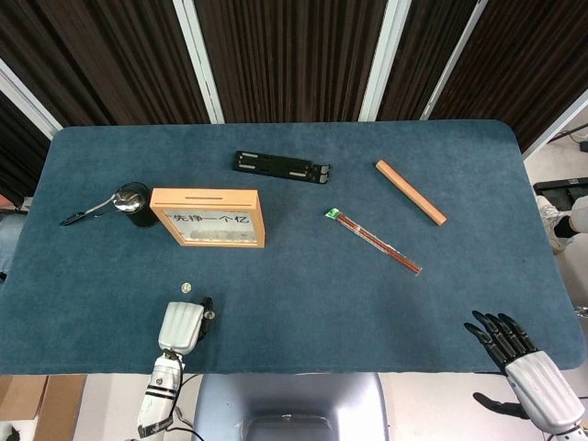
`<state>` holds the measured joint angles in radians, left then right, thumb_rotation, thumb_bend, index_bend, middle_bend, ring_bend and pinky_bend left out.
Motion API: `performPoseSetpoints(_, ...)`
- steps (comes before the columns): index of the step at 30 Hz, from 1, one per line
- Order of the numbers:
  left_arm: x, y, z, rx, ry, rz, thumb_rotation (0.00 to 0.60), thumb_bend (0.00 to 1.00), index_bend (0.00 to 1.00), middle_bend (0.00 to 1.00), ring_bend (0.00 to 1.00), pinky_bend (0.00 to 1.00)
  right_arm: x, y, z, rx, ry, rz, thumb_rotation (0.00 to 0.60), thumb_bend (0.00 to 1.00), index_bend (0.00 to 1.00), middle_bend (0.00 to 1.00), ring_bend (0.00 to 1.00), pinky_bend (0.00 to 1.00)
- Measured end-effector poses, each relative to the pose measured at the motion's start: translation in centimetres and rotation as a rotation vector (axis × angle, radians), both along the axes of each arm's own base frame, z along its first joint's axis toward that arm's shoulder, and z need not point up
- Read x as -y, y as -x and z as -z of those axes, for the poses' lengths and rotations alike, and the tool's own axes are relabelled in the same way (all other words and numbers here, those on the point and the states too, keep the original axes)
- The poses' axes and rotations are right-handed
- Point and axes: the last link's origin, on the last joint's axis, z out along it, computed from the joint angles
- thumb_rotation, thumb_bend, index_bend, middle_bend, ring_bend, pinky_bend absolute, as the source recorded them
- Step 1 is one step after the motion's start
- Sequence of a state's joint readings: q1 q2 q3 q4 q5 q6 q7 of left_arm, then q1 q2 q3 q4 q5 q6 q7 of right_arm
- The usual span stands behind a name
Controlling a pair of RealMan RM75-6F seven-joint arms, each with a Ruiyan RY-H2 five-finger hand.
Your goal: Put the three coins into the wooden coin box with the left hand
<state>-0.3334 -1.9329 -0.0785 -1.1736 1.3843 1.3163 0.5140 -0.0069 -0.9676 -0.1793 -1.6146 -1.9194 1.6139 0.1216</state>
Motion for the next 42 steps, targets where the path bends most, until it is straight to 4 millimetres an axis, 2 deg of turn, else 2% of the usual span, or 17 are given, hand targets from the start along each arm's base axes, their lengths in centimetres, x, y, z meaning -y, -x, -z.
performPoseSetpoints(7,-0.2,-0.1,0.0,0.011,-0.006,0.003,0.6,0.42,0.53,1.0,1.0,1.0,0.0,0.0,0.0,0.0,0.001,0.001,0.6,0.13,0.0,0.0,0.0,0.0)
performPoseSetpoints(16,-0.4,-0.3,0.3,0.02,-0.014,0.019,0.6,0.46,0.62,1.0,1.0,1.0,0.0,0.1,-0.1,0.0,0.003,0.003,0.6,0.13,0.0,0.0,0.0,0.0)
performPoseSetpoints(23,-0.6,-0.4,0.1,0.03,-0.023,0.03,0.6,0.49,0.64,1.0,1.0,1.0,0.0,0.1,-0.1,-0.001,0.003,0.003,0.6,0.13,0.0,0.0,0.0,0.0)
performPoseSetpoints(28,-1.0,-0.9,-1.1,0.049,-0.04,0.051,0.6,0.49,0.63,1.0,1.0,1.0,0.1,0.1,-0.2,0.002,0.005,0.006,0.6,0.13,0.0,0.0,0.0,0.0)
performPoseSetpoints(32,-2.1,-2.4,-3.6,0.111,-0.059,0.063,0.6,0.5,0.63,1.0,1.0,1.0,0.1,0.1,-0.1,0.003,0.001,0.007,0.6,0.13,0.0,0.0,0.0,0.0)
performPoseSetpoints(34,-3.4,-3.8,-6.0,0.16,-0.069,0.056,0.6,0.5,0.62,1.0,1.0,1.0,0.2,0.1,-0.1,0.005,0.002,0.011,0.6,0.13,0.0,0.0,0.0,0.0)
performPoseSetpoints(39,-7.1,-9.0,-12.7,0.28,-0.087,0.008,0.6,0.51,0.62,1.0,1.0,1.0,0.4,0.2,-0.3,0.012,0.008,0.019,0.6,0.13,0.0,0.0,0.0,0.0)
performPoseSetpoints(42,-9.3,-11.4,-15.2,0.318,-0.076,-0.046,0.6,0.51,0.62,1.0,1.0,1.0,0.6,0.3,-0.5,0.019,0.013,0.026,0.6,0.13,0.0,0.0,0.0,0.0)
